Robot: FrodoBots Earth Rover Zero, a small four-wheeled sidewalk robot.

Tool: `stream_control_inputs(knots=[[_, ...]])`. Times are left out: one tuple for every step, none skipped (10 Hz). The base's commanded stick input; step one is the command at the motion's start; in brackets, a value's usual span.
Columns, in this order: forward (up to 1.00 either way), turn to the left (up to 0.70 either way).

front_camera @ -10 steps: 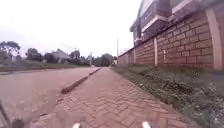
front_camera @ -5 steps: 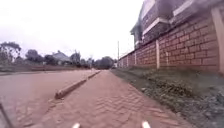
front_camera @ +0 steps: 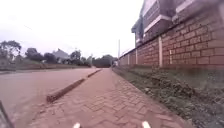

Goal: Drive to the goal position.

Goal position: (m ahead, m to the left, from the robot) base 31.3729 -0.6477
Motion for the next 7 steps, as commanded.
stream_control_inputs(knots=[[0.5,0.0],[0.5,0.03],[0.5,0.08],[0.5,0.09],[0.5,0.04],[0.5,0.0],[0.5,0.0]])
